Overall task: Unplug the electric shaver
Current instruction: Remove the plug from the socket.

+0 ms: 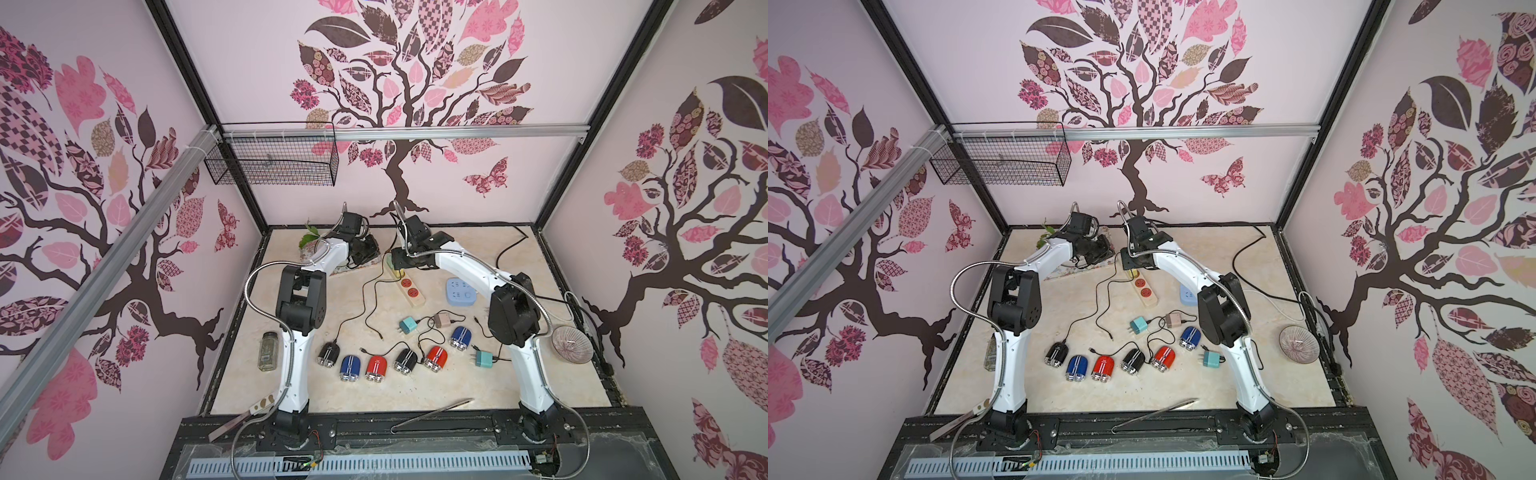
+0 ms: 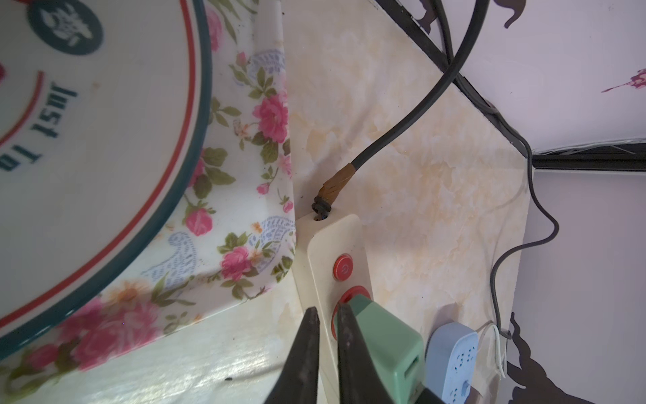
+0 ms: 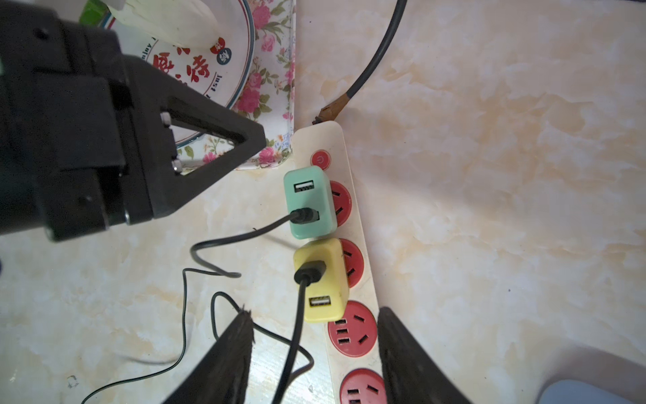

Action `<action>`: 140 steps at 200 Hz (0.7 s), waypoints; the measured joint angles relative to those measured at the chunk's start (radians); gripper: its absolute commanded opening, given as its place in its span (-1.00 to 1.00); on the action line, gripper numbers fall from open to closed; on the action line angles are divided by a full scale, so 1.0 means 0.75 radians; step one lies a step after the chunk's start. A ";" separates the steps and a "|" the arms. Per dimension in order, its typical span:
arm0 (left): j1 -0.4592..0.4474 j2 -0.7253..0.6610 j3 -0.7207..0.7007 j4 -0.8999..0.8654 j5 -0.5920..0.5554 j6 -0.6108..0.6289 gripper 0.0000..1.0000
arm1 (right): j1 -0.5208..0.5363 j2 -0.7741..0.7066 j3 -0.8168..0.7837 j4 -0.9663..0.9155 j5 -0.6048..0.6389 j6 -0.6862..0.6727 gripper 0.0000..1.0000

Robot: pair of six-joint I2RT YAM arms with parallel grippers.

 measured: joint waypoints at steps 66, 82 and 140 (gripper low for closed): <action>-0.005 0.058 0.056 0.009 0.020 -0.052 -0.60 | 0.000 0.056 0.001 -0.001 0.005 -0.007 0.19; -0.009 0.097 0.096 0.002 0.010 -0.053 -0.61 | 0.000 0.070 0.001 -0.001 0.004 -0.011 0.17; -0.065 0.163 0.162 -0.033 -0.052 -0.052 -0.63 | 0.000 0.102 0.013 0.000 0.006 -0.031 0.07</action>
